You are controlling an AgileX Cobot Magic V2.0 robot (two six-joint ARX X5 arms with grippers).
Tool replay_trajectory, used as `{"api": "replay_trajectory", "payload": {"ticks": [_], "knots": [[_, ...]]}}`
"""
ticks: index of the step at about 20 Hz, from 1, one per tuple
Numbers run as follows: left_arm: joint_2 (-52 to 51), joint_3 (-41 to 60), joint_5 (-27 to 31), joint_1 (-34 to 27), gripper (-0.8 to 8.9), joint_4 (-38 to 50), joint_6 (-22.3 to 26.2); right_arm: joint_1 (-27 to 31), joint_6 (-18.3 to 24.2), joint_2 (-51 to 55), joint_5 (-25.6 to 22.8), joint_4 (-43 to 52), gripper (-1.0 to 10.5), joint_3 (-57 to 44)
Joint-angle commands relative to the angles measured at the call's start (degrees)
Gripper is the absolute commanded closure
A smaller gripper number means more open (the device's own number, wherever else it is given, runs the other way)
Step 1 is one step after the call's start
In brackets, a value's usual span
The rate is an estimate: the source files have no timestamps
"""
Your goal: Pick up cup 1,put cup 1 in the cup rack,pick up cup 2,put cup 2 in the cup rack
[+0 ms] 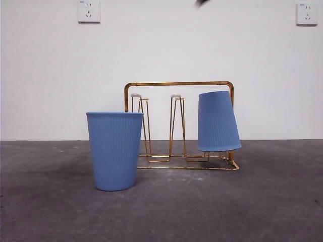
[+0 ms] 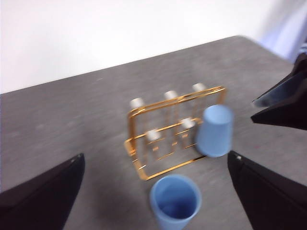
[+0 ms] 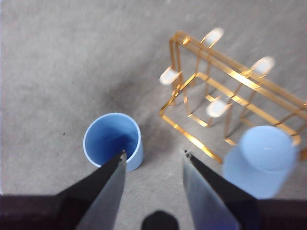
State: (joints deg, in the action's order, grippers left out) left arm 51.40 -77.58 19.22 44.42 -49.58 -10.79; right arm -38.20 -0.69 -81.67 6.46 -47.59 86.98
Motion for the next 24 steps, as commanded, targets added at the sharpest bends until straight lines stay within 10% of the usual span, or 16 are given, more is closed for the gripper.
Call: {"api": "replay_trajectory", "payload": {"ticks": [1,5,24], "knots": [[-2.1,0.2,0.6,-0.8,3.14,-2.4,0.8,0.0,-0.9,-5.0,2.3,1.4,7.1,-0.5],[-4.3,0.2,2.1,-0.9,3.14,-6.0,0.7,-0.1,-2.4,-11.4,3.7,3.3,5.4,-0.5],[-4.5,0.2,1.0,-0.9,3.14,-5.0,0.5,-2.3,-5.8,-25.6,7.3,8.5,5.4,-0.5]]}}
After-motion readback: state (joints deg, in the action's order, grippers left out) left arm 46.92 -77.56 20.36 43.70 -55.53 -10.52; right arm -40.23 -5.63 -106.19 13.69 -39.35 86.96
